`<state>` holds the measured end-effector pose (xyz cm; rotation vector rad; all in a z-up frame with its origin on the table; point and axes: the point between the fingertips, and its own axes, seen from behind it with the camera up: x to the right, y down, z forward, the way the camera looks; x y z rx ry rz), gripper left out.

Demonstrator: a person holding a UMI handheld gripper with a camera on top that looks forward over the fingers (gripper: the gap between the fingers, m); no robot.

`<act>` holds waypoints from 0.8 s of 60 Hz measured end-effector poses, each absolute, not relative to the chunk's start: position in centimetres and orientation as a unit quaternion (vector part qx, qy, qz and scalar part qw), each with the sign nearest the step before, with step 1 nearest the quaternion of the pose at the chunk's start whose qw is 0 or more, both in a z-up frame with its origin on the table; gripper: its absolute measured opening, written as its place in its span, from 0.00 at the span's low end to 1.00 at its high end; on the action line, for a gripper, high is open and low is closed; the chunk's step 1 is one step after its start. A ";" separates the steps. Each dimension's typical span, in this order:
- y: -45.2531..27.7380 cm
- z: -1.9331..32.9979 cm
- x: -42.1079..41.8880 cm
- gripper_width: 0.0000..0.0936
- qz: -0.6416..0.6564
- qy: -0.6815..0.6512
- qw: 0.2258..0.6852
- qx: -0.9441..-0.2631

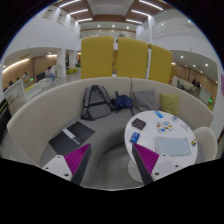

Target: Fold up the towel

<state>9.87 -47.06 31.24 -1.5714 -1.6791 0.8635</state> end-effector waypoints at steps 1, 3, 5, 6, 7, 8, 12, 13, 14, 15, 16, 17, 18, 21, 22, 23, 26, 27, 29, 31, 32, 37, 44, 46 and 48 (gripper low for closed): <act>-46.8 31.2 9.9 0.93 0.328 -0.642 0.338 -0.605; -46.1 31.1 9.9 0.93 0.322 -0.639 0.341 -0.610; -44.9 29.7 9.0 0.93 0.319 -0.635 0.342 -0.615; -44.6 29.6 8.9 0.93 0.317 -0.633 0.342 -0.618; -44.1 29.3 8.8 0.93 0.314 -0.632 0.342 -0.620; -43.6 29.0 8.7 0.93 0.311 -0.631 0.343 -0.623; -41.5 28.1 8.3 0.93 0.300 -0.622 0.351 -0.632; -40.9 27.9 8.1 0.93 0.297 -0.620 0.353 -0.634; -40.4 27.7 8.0 0.93 0.294 -0.618 0.355 -0.636; -39.9 27.4 7.9 0.93 0.292 -0.616 0.357 -0.638; -39.3 27.2 7.8 0.93 0.290 -0.614 0.358 -0.641; -38.5 27.0 7.8 0.93 0.288 -0.612 0.359 -0.643; -37.9 26.7 7.6 0.93 0.286 -0.609 0.361 -0.645; -36.2 25.8 7.3 0.93 0.280 -0.603 0.365 -0.652; -35.5 25.5 7.2 0.93 0.278 -0.600 0.366 -0.654; -34.9 25.4 6.8 0.93 0.275 -0.598 0.368 -0.656; -32.9 24.5 6.5 0.93 0.267 -0.592 0.375 -0.661; -32.2 24.6 6.5 0.93 0.264 -0.590 0.377 -0.663; -31.0 23.9 6.2 0.93 0.259 -0.585 0.382 -0.667; -29.8 23.2 5.8 0.93 0.256 -0.582 0.385 -0.669; -29.2 22.9 5.6 0.93 0.254 -0.581 0.386 -0.670; -26.1 21.1 4.6 0.92 0.242 -0.576 0.391 -0.676; -22.7 17.7 2.5 0.93 0.237 -0.577 0.390 -0.677; -21.8 16.7 1.8 0.93 0.236 -0.579 0.390 -0.677; -21.0 15.6 1.0 0.93 0.234 -0.581 0.390 -0.675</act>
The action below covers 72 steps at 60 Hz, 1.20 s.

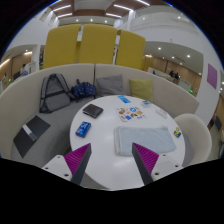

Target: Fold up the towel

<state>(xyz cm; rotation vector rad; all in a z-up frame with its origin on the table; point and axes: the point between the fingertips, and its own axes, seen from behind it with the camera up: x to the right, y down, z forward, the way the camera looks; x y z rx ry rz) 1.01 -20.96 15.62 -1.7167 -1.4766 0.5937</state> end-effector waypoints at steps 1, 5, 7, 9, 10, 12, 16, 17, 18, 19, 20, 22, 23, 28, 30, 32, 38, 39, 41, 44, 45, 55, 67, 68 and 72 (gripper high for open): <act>-20.5 15.1 0.6 0.93 0.232 -0.582 0.390 -0.675; -18.9 12.7 -1.6 0.93 0.231 -0.585 0.389 -0.673; -18.2 11.5 -2.8 0.93 0.232 -0.587 0.386 -0.674; -17.5 10.2 -3.8 0.93 0.232 -0.588 0.380 -0.675; -17.3 9.6 -4.4 0.93 0.233 -0.588 0.378 -0.676; -16.8 8.3 -5.6 0.93 0.236 -0.589 0.373 -0.676; -15.4 5.8 -7.8 0.93 0.234 -0.591 0.369 -0.678; -15.0 5.2 -8.3 0.93 0.233 -0.592 0.368 -0.678; -14.8 4.6 -8.9 0.93 0.232 -0.592 0.366 -0.679; -14.4 3.8 -9.4 0.92 0.232 -0.593 0.364 -0.680; -14.1 3.2 -9.9 0.92 0.231 -0.593 0.362 -0.681; -13.7 2.0 -10.7 0.92 0.231 -0.591 0.357 -0.685; -13.5 1.5 -11.1 0.92 0.232 -0.590 0.354 -0.687; -12.6 -0.5 -12.6 0.92 0.233 -0.586 0.343 -0.697; -12.3 -1.1 -13.0 0.92 0.235 -0.582 0.340 -0.700; -12.3 -1.5 -13.3 0.91 0.239 -0.584 0.335 -0.700; -12.2 -2.4 -13.7 0.64 0.241 -0.586 0.330 -0.700; -12.2 -2.4 -13.7 0.54 0.239 -0.588 0.331 -0.698; -12.1 -2.5 -13.8 0.34 0.233 -0.597 0.333 -0.692; -11.1 -2.3 -13.9 0.04 0.209 -0.598 0.353 -0.688; -11.4 -2.5 -13.8 0.04 0.209 -0.599 0.348 -0.691; -15.4 0.1 -12.8 0.03 0.253 -0.601 0.267 -0.710; -10.9 9.4 -12.0 0.03 0.293 -0.591 0.289 -0.693; -9.8 9.7 -11.9 0.03 0.292 -0.592 0.294 -0.691; -5.5 11.2 -11.5 0.03 0.285 -0.592 0.313 -0.686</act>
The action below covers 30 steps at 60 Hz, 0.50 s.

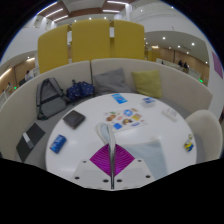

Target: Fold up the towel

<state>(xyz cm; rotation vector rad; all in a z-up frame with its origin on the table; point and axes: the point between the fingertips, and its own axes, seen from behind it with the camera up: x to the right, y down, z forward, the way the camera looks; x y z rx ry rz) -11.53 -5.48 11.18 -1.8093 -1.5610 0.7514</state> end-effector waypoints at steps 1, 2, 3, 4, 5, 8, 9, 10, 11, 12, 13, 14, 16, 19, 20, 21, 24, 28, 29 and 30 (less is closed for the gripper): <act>-4.2 11.3 -11.4 0.03 0.280 -0.592 0.318 -0.685; -2.9 11.3 -11.3 0.03 0.274 -0.593 0.323 -0.685; -1.7 11.1 -11.5 0.03 0.267 -0.593 0.328 -0.685; -0.5 10.9 -11.3 0.03 0.260 -0.593 0.331 -0.686; 0.7 10.6 -11.2 0.03 0.254 -0.593 0.333 -0.688; 3.8 9.4 -10.8 0.04 0.240 -0.591 0.332 -0.695; 4.7 8.8 -10.7 0.04 0.234 -0.591 0.332 -0.697; 5.7 8.2 -10.5 0.05 0.229 -0.591 0.333 -0.698; 6.7 7.6 -10.5 0.05 0.222 -0.593 0.336 -0.697; 7.6 7.0 -10.4 0.07 0.214 -0.597 0.339 -0.695; 8.4 6.3 -10.3 0.14 0.206 -0.600 0.343 -0.693; 9.3 5.6 -10.2 0.14 0.195 -0.603 0.346 -0.691; 10.9 4.4 -9.5 0.34 0.173 -0.610 0.347 -0.691; 13.0 3.2 -8.6 0.65 0.145 -0.613 0.349 -0.694; 13.6 3.0 -8.3 0.75 0.138 -0.612 0.351 -0.695; 14.0 3.1 -8.0 0.85 0.134 -0.611 0.353 -0.696; 14.8 3.9 -7.2 0.91 0.132 -0.603 0.361 -0.699; 14.5 6.5 -5.7 0.92 0.149 -0.593 0.367 -0.701; 14.2 7.2 -5.2 0.92 0.155 -0.592 0.366 -0.701; 13.7 7.9 -4.8 0.92 0.161 -0.591 0.365 -0.701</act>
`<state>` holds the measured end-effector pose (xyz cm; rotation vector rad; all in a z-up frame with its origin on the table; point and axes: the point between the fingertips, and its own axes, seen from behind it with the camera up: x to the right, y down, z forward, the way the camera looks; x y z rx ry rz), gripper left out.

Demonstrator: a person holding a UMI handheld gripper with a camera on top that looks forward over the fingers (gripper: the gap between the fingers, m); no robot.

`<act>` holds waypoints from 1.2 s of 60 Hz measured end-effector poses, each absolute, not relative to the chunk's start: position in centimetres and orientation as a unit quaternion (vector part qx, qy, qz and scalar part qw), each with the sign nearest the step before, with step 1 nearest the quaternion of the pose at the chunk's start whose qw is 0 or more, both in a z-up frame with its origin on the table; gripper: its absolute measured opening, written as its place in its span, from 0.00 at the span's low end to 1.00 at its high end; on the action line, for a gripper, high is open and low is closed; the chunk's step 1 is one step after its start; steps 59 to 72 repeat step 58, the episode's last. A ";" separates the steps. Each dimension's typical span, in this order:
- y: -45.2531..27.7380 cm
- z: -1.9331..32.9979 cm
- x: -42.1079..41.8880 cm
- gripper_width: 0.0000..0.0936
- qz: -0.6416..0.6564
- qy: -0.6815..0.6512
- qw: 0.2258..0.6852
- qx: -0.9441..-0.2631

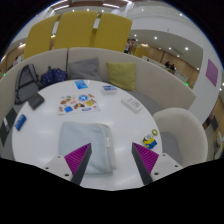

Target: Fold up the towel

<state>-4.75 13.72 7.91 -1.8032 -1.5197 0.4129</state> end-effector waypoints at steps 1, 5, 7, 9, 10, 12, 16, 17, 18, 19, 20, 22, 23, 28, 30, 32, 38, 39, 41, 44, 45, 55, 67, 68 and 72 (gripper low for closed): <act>13.2 8.7 -4.2 0.92 0.166 -0.589 0.364 -0.702; 10.8 12.3 -1.3 0.93 0.184 -0.587 0.358 -0.702; 9.3 13.6 -0.1 0.93 0.193 -0.588 0.355 -0.701; 7.8 15.4 1.4 0.93 0.204 -0.588 0.352 -0.700; 6.9 16.4 2.2 0.92 0.209 -0.587 0.350 -0.699; 5.2 18.1 3.8 0.92 0.220 -0.587 0.349 -0.697; 2.1 21.4 7.4 0.92 0.231 -0.588 0.345 -0.694; 1.3 22.2 8.4 0.93 0.233 -0.588 0.345 -0.694; 0.5 22.5 8.9 0.93 0.234 -0.588 0.346 -0.693; -0.1 23.3 9.8 0.93 0.236 -0.587 0.347 -0.692; -0.7 24.0 10.7 0.93 0.237 -0.587 0.349 -0.692; -1.8 25.2 12.5 0.92 0.236 -0.587 0.351 -0.691; -2.3 25.8 13.5 0.92 0.234 -0.586 0.352 -0.691; -4.7 28.2 17.6 0.93 0.231 -0.579 0.360 -0.694; -5.3 29.0 18.8 0.93 0.232 -0.576 0.363 -0.695; -6.1 29.7 20.2 0.93 0.232 -0.574 0.364 -0.696; -7.7 31.3 24.0 0.92 0.228 -0.568 0.370 -0.699; -7.9 31.5 24.5 0.92 0.227 -0.568 0.371 -0.699; -8.3 32.0 25.3 0.93 0.229 -0.568 0.374 -0.697; -8.6 32.7 26.2 0.92 0.231 -0.568 0.383 -0.691; -8.7 32.9 26.4 0.92 0.232 -0.567 0.385 -0.690; -8.8 34.1 28.5 0.93 0.232 -0.558 0.395 -0.692; -8.6 34.2 28.8 0.93 0.234 -0.557 0.398 -0.690; -8.6 34.2 28.8 0.93 0.234 -0.557 0.398 -0.690; -8.6 34.2 28.8 0.93 0.234 -0.557 0.398 -0.690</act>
